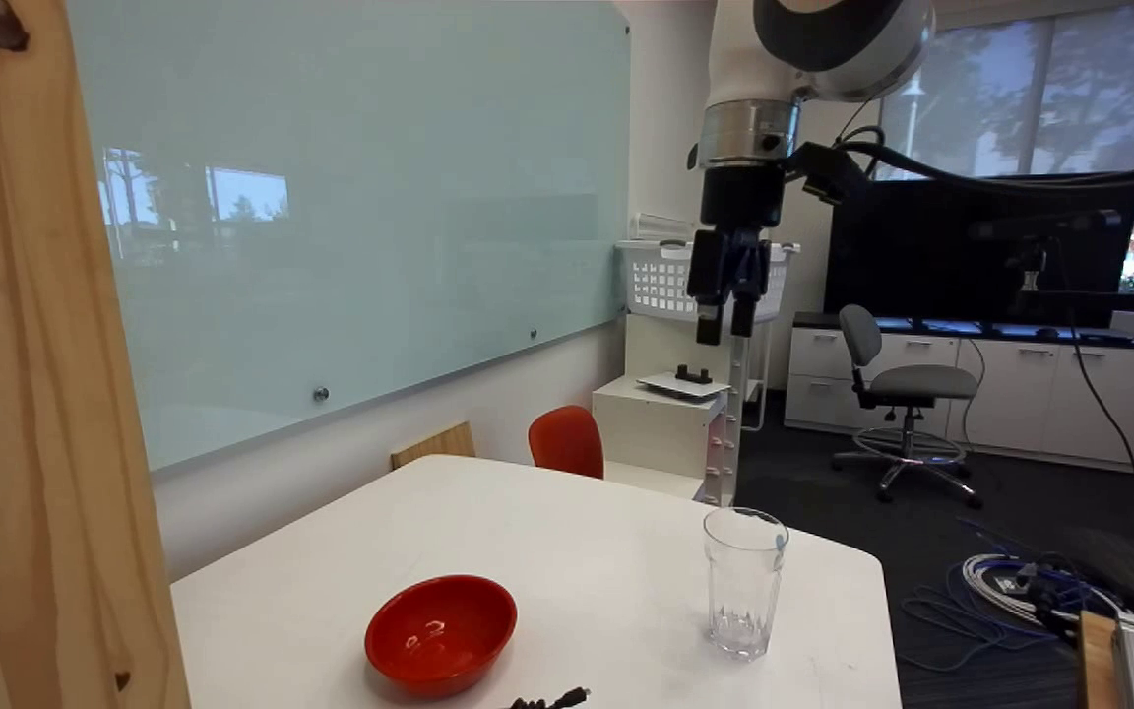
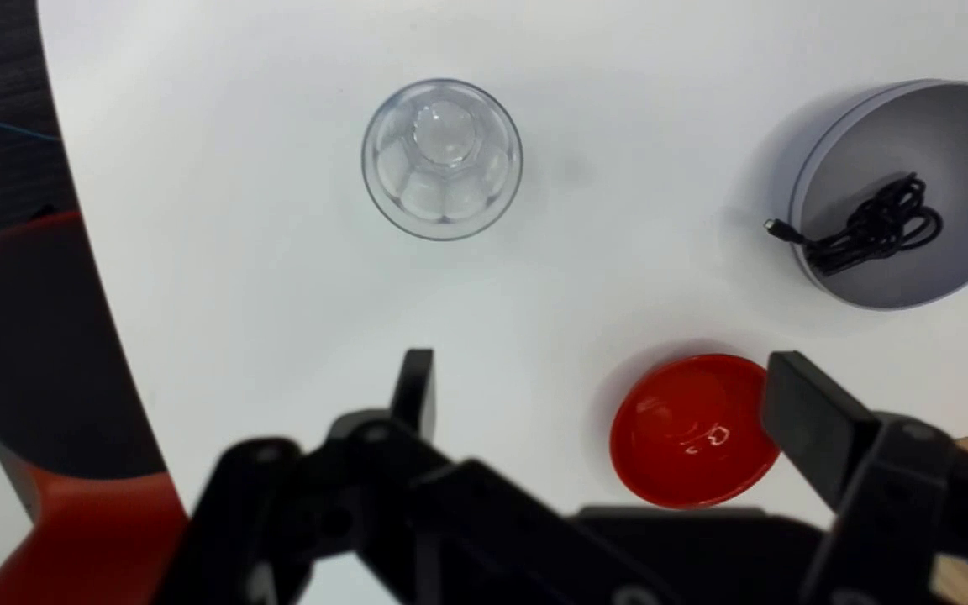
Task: Remove the black cable from the grey bowl and put it on the table
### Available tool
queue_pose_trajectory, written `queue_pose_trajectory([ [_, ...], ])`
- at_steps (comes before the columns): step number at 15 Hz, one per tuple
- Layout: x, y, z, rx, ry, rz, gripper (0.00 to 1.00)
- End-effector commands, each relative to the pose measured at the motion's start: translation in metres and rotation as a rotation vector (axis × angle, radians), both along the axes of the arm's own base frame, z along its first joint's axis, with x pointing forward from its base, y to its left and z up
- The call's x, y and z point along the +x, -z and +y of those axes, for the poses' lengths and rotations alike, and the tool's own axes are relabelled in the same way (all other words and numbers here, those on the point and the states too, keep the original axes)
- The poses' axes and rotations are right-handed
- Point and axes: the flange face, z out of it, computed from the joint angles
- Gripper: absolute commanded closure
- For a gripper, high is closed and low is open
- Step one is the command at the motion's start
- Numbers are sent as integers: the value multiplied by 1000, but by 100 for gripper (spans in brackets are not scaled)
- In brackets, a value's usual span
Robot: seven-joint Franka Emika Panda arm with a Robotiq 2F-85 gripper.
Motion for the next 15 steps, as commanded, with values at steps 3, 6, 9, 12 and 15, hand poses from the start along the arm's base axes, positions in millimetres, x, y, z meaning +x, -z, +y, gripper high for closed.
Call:
queue_pose_trajectory([
  [3, 49, 35, 50, 75, -262, 81, 0],
  [6, 57, 41, 73, 94, -403, 103, 0],
  [9, 64, 47, 83, 99, -549, 113, 0],
  [12, 71, 55, 88, 96, -690, 132, 0],
  [15, 74, 67, 101, 85, -831, 149, 0],
])
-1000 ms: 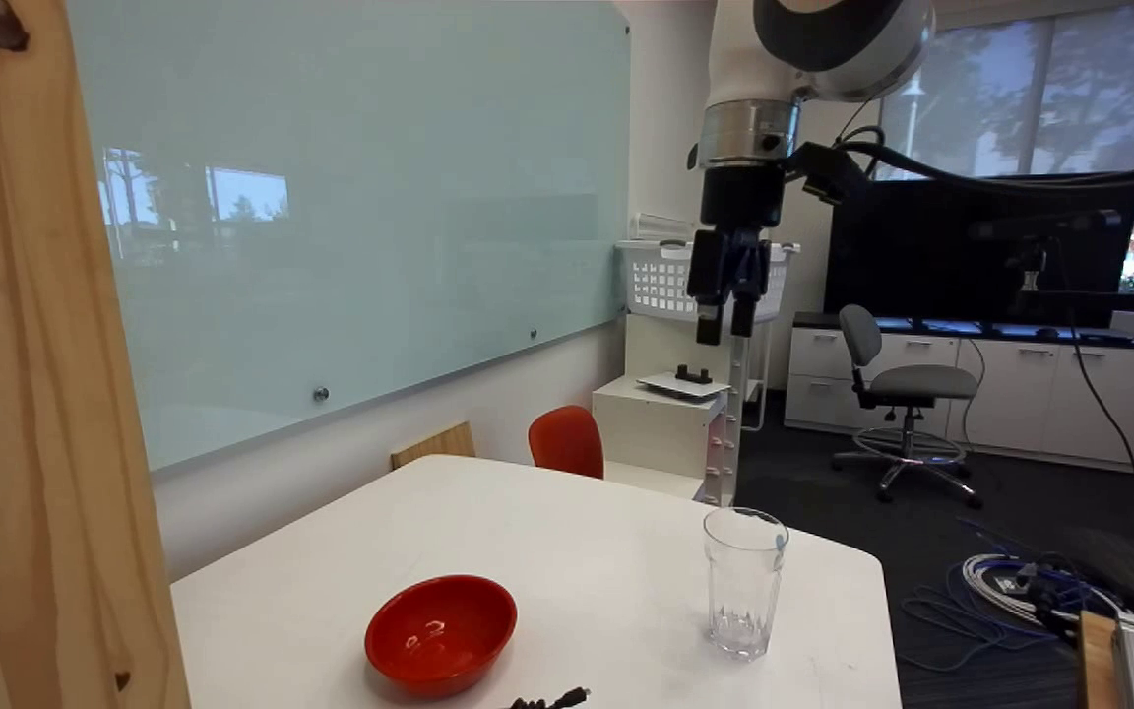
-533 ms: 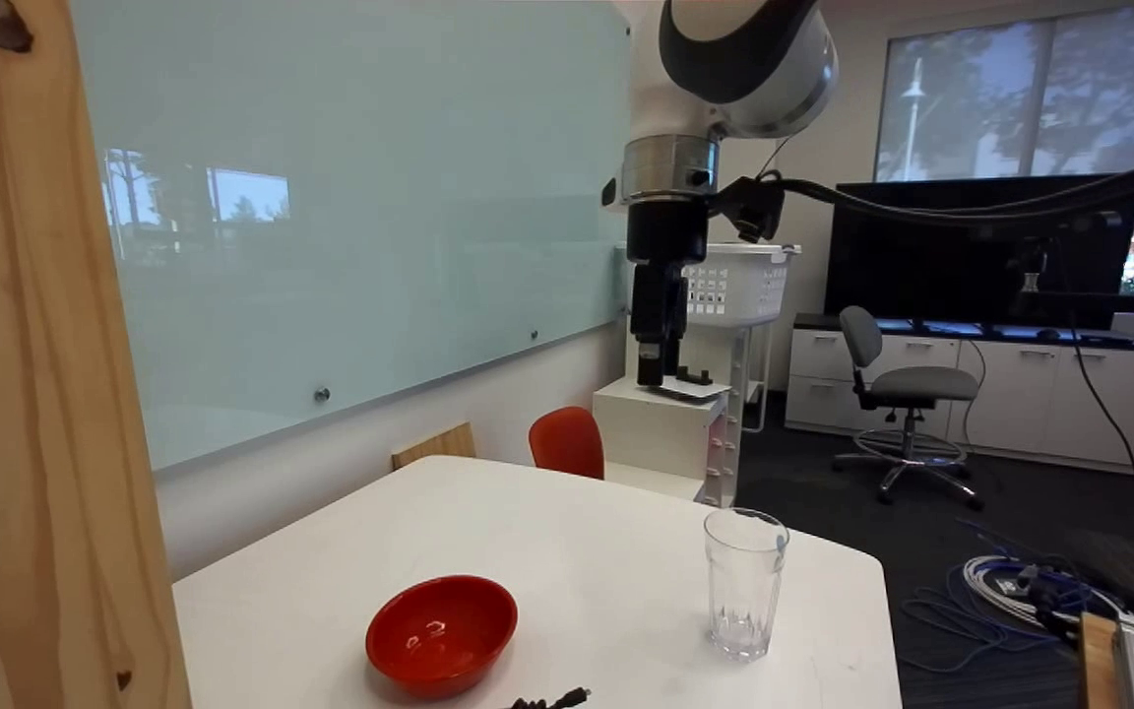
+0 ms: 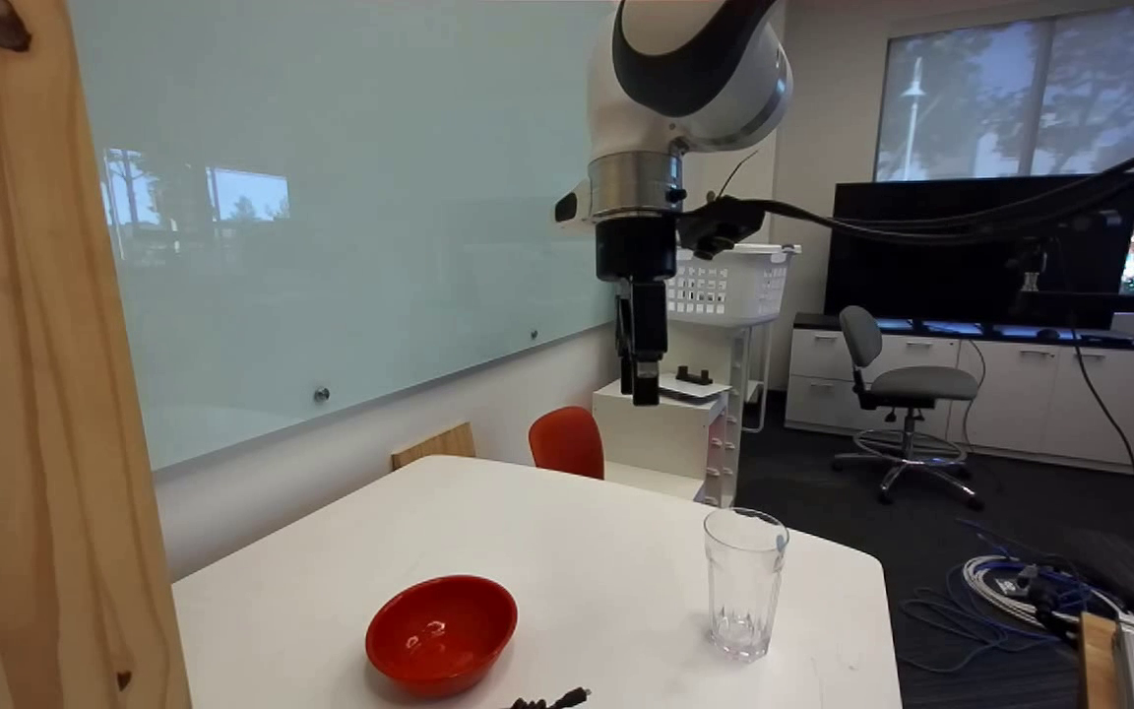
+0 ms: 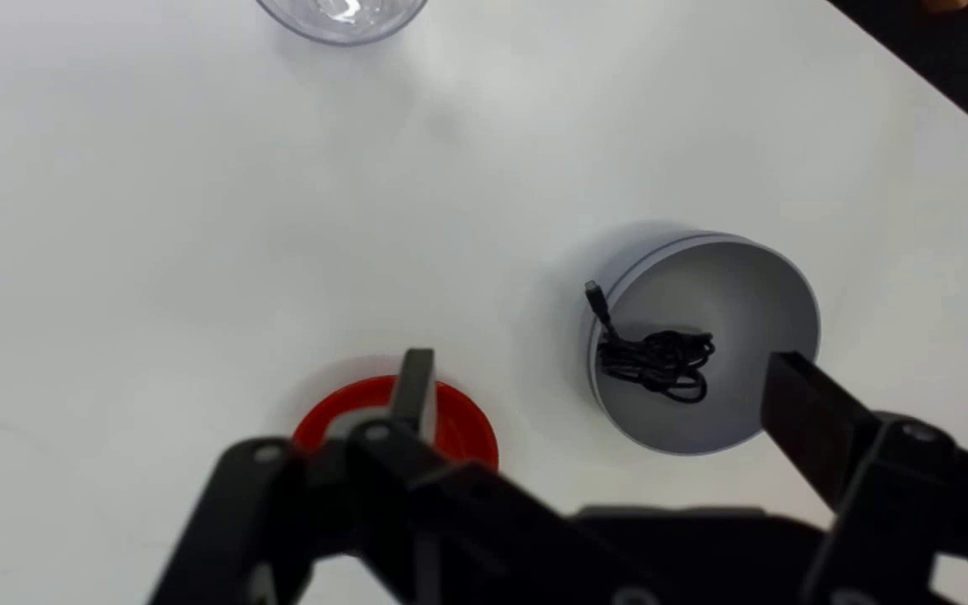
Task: Remove the black cable from the grey bowl and put it on the table
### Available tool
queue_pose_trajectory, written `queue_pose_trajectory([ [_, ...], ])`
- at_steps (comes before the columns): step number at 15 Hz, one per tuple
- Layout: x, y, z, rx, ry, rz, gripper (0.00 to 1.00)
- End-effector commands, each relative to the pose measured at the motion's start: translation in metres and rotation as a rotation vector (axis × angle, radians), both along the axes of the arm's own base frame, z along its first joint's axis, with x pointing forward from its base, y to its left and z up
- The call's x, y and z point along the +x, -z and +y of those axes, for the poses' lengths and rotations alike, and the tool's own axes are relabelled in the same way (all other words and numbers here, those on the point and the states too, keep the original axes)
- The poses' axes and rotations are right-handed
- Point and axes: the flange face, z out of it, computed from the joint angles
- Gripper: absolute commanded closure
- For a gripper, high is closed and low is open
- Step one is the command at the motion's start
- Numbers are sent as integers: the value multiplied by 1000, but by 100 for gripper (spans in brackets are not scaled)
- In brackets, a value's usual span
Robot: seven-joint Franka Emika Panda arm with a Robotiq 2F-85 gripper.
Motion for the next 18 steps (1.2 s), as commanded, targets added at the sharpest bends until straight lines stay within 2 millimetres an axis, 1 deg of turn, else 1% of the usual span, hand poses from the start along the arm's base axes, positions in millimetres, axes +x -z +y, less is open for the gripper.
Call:
queue_pose_trajectory([
  [1, 12, 19, 18, 24, -191, 19, 0],
  [4, 13, 24, 37, 46, -336, -11, 0],
  [6, 15, 28, 42, 61, -395, -25, 0],
  [9, 20, 37, 36, 122, -407, -38, 0],
  [12, 20, 51, 27, 178, -471, -4, 0],
  [14, 23, 61, 23, 207, -481, 0, 0],
  [16, 27, 73, 22, 211, -441, 13, 0],
  [18, 29, 87, 21, 176, -430, 36, 0],
])
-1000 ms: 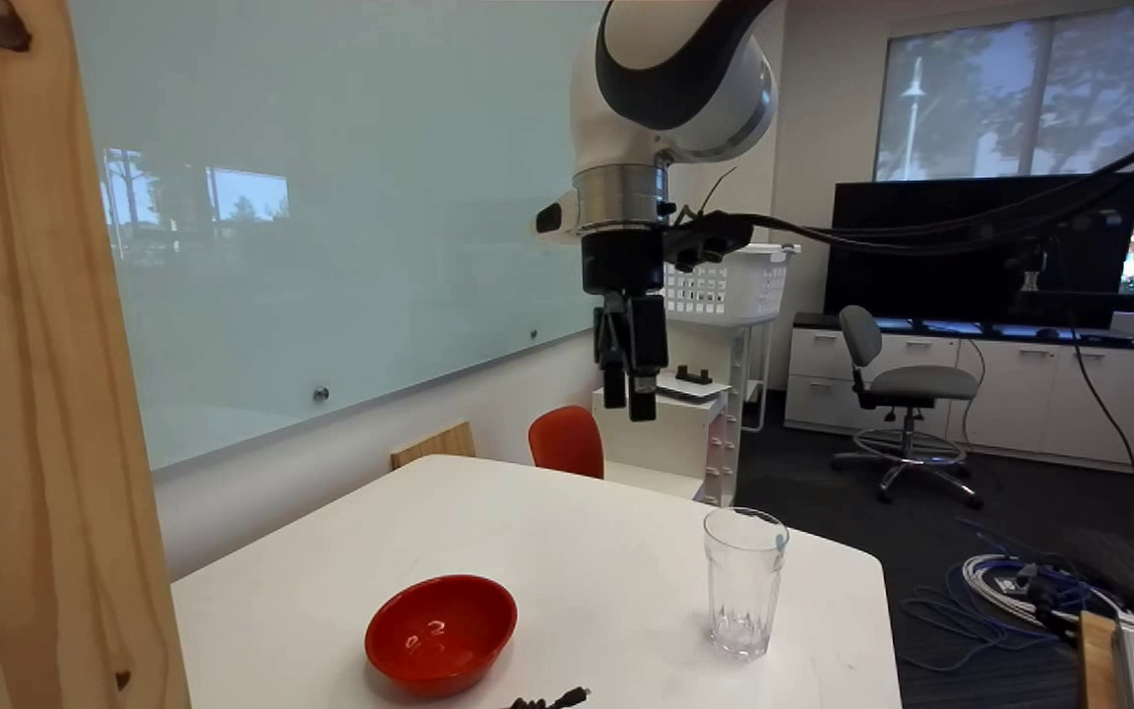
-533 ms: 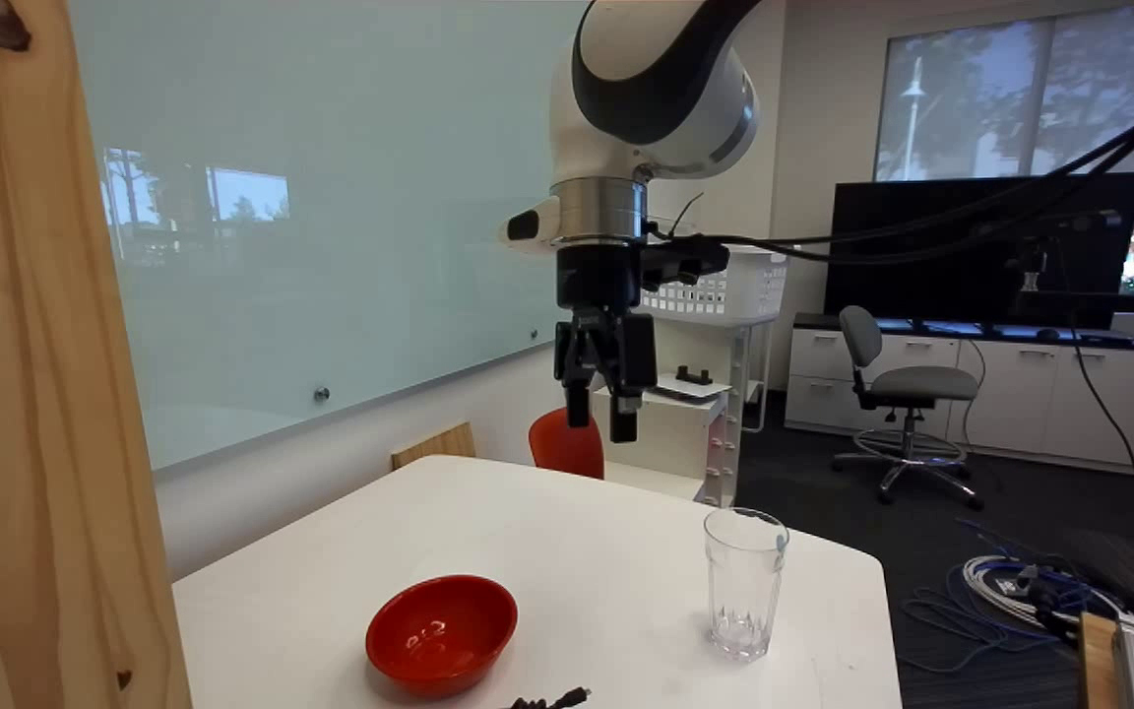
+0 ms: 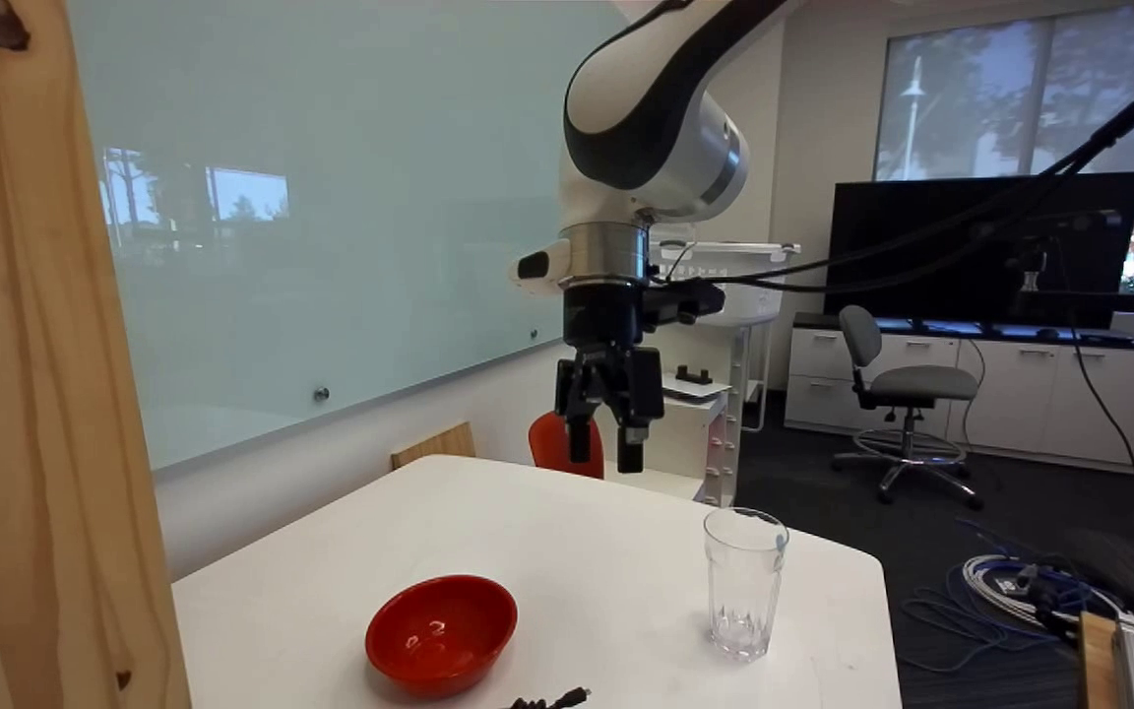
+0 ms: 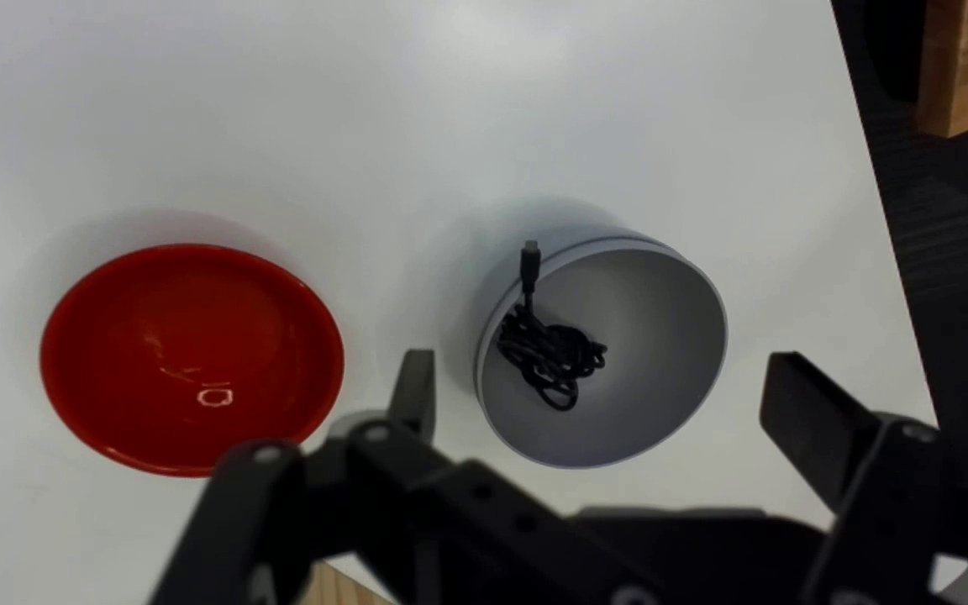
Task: Remove the black cable from the grey bowl and put it on the table
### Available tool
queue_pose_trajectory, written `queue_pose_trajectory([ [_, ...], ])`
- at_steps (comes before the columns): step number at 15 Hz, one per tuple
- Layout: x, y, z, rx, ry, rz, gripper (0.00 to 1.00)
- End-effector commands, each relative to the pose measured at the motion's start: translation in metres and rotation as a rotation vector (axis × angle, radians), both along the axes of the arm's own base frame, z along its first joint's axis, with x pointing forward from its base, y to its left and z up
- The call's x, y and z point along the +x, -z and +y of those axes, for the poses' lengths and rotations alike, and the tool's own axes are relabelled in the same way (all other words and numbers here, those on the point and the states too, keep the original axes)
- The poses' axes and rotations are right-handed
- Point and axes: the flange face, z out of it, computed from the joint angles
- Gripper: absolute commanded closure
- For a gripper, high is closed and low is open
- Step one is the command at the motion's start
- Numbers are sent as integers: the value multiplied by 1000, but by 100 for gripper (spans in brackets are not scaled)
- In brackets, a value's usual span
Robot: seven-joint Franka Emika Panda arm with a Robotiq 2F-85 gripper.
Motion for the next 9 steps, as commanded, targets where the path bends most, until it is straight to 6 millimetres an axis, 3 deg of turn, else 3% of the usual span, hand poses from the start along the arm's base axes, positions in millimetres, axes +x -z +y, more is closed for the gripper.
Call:
queue_pose_trajectory([
  [1, 11, 32, 2, -19, 1, 36, 0],
  [5, 15, 54, 27, -7, -42, 67, 0],
  [9, 24, 62, 70, -5, -136, 74, 0],
])
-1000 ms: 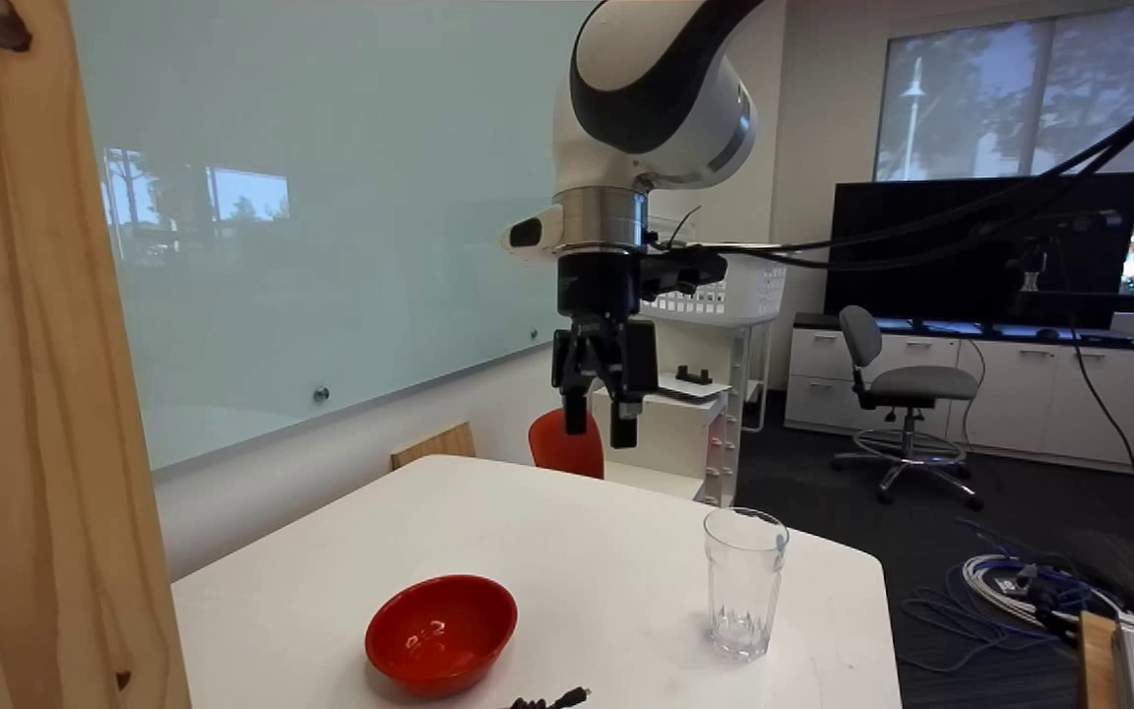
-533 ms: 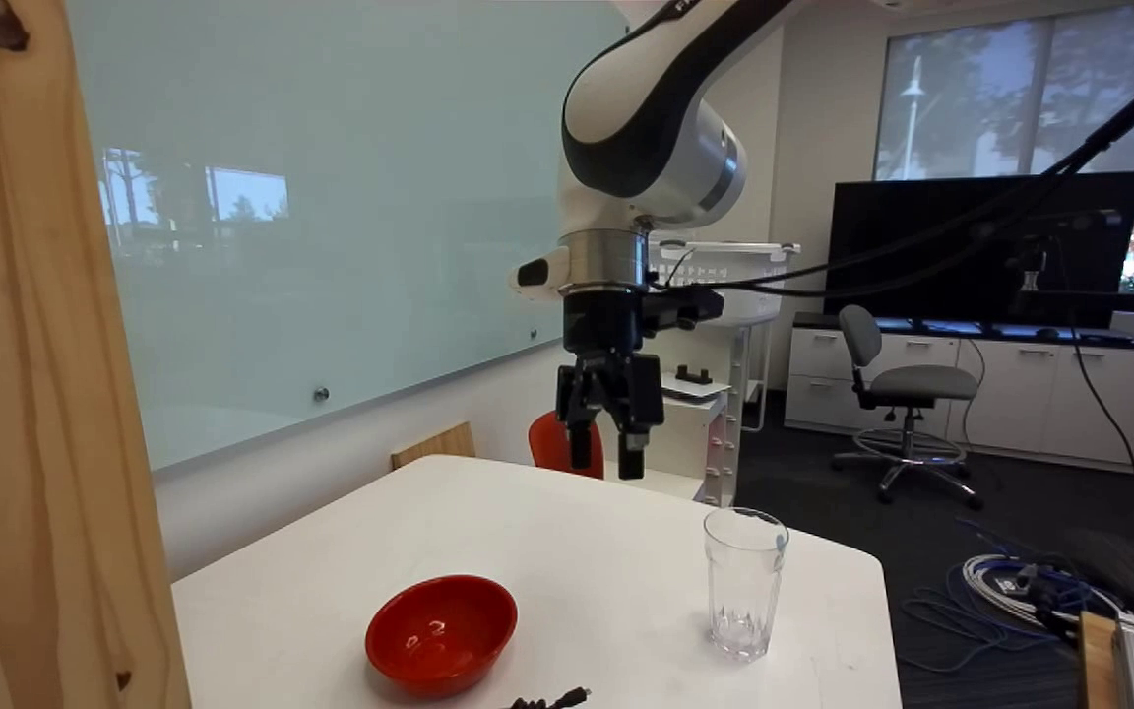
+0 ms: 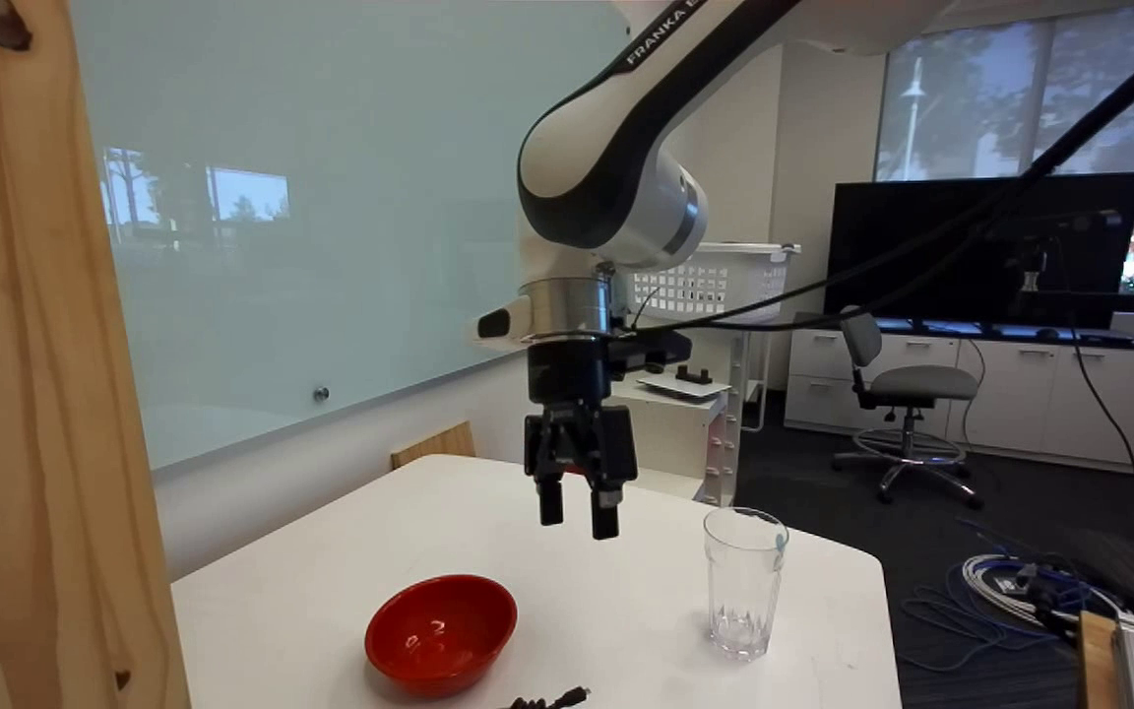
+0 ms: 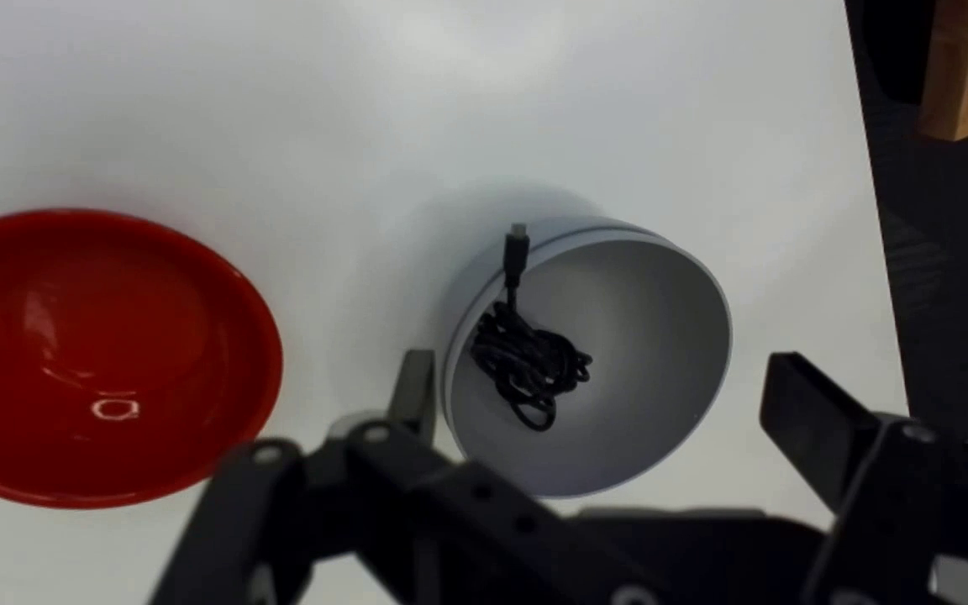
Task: Remove the black cable from the grey bowl and put it on the table
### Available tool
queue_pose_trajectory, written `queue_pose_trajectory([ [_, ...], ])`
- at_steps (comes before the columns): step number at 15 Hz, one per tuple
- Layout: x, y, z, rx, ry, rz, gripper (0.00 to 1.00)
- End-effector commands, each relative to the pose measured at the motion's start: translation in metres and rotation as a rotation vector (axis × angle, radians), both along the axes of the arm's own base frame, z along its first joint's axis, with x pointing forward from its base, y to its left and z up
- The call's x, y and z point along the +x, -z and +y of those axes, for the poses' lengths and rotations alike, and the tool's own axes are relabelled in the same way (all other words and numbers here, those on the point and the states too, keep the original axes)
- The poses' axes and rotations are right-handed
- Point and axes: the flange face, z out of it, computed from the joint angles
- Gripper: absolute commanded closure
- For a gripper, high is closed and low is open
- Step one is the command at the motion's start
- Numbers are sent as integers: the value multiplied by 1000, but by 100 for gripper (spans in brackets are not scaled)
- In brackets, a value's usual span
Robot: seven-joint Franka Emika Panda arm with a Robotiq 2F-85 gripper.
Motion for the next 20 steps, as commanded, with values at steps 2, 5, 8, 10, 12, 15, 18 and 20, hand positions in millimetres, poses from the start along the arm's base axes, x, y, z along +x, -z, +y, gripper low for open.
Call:
queue_pose_trajectory([
  [2, 18, 18, 40, -8, -87, 8, 0],
  [5, 29, 23, 48, -76, -79, -76, 0],
  [8, 43, 30, 50, -149, -114, -111, 0],
  [10, 44, 36, 58, -115, -135, -48, 0],
  [12, 42, 37, 70, -39, -156, 17, 0],
  [15, 39, 36, 90, 43, -250, 68, 0],
  [18, 31, 38, 101, 68, -282, 124, 0],
  [20, 22, 38, 100, 69, -304, 152, 0],
])
